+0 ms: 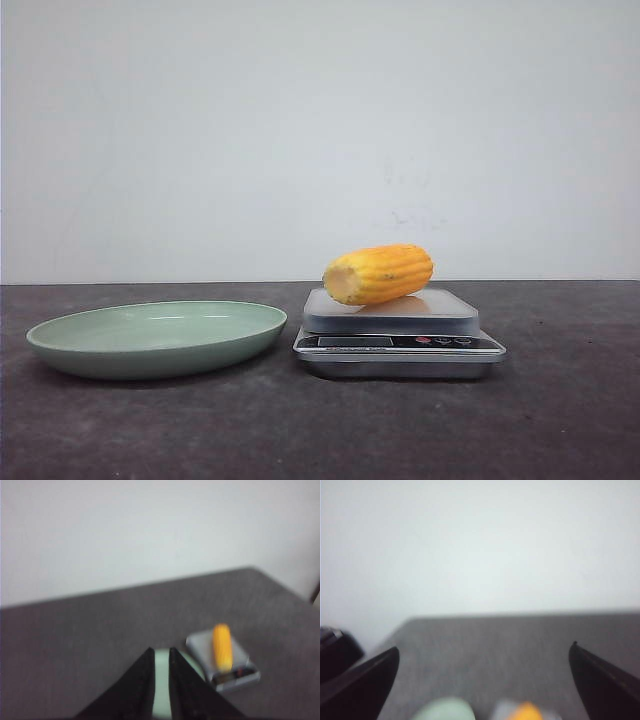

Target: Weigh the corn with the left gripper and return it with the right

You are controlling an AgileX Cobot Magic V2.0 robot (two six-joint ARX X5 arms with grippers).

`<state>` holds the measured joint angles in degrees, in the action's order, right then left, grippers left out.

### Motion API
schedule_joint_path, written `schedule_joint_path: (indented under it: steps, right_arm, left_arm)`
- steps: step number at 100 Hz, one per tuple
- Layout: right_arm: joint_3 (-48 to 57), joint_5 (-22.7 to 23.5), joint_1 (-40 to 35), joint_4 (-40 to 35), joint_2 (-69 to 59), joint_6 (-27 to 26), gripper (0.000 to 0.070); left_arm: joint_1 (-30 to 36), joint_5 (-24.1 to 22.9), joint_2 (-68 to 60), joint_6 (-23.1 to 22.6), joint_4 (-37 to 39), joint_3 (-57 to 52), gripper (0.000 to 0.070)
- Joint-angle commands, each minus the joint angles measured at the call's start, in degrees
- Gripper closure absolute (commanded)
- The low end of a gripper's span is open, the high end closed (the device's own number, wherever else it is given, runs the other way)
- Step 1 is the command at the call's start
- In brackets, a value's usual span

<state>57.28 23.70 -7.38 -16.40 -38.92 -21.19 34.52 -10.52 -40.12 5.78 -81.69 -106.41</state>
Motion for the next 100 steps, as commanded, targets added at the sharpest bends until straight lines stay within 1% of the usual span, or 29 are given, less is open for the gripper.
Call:
schedule_joint_path:
  steps: [1,7,15,31,36,42,52,61,73,93,100]
  right_arm:
    - [0.90,-2.60,-1.95,6.03,-2.36,-1.68,0.0004]
    - [1.11,-5.22,-4.31,8.70,-4.90,-2.25,0.0004]
    - [2.27,-9.20,-7.91,7.80,-9.51,-2.32,0.0004]
    - [4.70,-18.82,-15.50,0.66,-20.81,-2.73,0.0004]
    - [5.55,-20.92,-17.84,-1.97,-24.70,-4.28,0.0004]
    - [6.78,-22.93,-20.35,-5.40,-29.24,-7.61,0.0004]
    - [8.94,-23.80,-22.97,-10.69,-36.35,-13.60,0.0006]
    - [11.26,-23.50,-24.28,-15.06,-42.36,-18.86,0.0057]
    - [13.16,-21.57,-25.46,-16.35,-48.59,-21.07,0.0057]
    - [14.08,-20.70,-26.18,-16.20,-55.41,-25.07,0.0059]
    - [14.10,-20.46,-26.18,-16.35,-57.31,-25.40,0.0095]
  left_arm:
    - [0.35,-0.15,1.57,2.21,-3.15,4.66,0.0690]
    - [0.37,-0.15,3.58,3.28,-3.15,8.09,0.0690]
    - [0.37,-0.13,5.33,4.02,-3.15,10.49,0.0690]
    - [0.35,0.09,6.56,4.17,-3.15,11.02,0.0690]
    - [0.37,0.07,6.82,4.15,-3.15,11.02,0.0690]
    - [0.37,0.07,7.21,4.11,-3.15,11.02,0.0690]
    - [0.37,0.09,7.78,3.89,-3.15,11.02,0.0690]
    - [0.37,0.09,8.41,3.91,-3.15,11.02,0.0690]
    - [0.37,0.07,9.40,3.69,-3.15,11.02,0.0690]
    - [0.37,0.04,11.30,3.28,-3.15,11.02,0.0690]
    - [0.37,0.07,11.61,3.30,-3.15,11.02,0.0690]
